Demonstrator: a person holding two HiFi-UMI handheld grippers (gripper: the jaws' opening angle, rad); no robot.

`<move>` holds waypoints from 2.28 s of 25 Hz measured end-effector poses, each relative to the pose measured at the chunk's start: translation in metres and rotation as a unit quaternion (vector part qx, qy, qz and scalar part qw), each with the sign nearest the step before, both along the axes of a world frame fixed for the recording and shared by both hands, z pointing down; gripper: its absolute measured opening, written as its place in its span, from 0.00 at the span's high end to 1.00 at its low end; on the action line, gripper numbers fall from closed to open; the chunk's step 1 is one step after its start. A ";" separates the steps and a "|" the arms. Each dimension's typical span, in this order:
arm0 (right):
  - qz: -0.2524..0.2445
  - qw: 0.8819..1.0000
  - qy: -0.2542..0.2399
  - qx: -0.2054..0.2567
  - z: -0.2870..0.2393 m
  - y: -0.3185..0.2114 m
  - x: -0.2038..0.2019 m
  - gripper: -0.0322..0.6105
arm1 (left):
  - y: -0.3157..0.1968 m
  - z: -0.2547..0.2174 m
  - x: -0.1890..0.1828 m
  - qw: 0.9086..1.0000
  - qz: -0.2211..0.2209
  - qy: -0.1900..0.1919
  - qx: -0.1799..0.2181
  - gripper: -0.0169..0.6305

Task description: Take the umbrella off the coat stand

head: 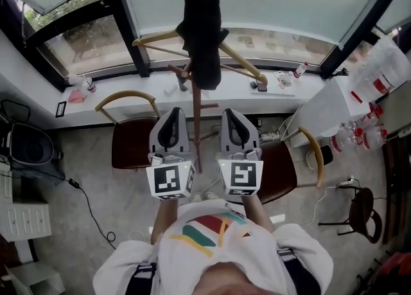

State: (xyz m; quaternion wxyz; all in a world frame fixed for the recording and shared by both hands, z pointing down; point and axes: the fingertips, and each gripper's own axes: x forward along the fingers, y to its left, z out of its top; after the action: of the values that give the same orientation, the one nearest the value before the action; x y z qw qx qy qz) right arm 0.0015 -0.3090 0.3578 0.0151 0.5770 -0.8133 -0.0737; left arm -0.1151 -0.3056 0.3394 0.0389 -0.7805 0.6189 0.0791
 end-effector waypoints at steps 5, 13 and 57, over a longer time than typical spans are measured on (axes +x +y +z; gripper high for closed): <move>-0.002 1.000 -0.005 0.004 0.000 -0.001 0.004 0.95 | 0.001 0.004 0.001 1.000 -0.006 -0.005 0.001 0.96; -0.010 1.000 -0.004 0.002 -0.001 0.002 0.002 0.95 | 0.005 0.003 -0.001 1.000 -0.011 -0.004 -0.001 0.96; 0.019 1.000 -0.020 -0.014 0.010 0.009 0.029 0.95 | -0.112 -0.080 0.066 0.983 0.160 -0.013 -0.090 0.45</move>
State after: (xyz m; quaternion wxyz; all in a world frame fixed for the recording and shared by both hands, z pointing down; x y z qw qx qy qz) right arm 0.0302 -0.3001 0.3677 0.0084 0.5932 -0.8035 -0.0500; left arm -0.0488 -0.4179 0.2597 -0.0366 -0.8705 0.4904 0.0181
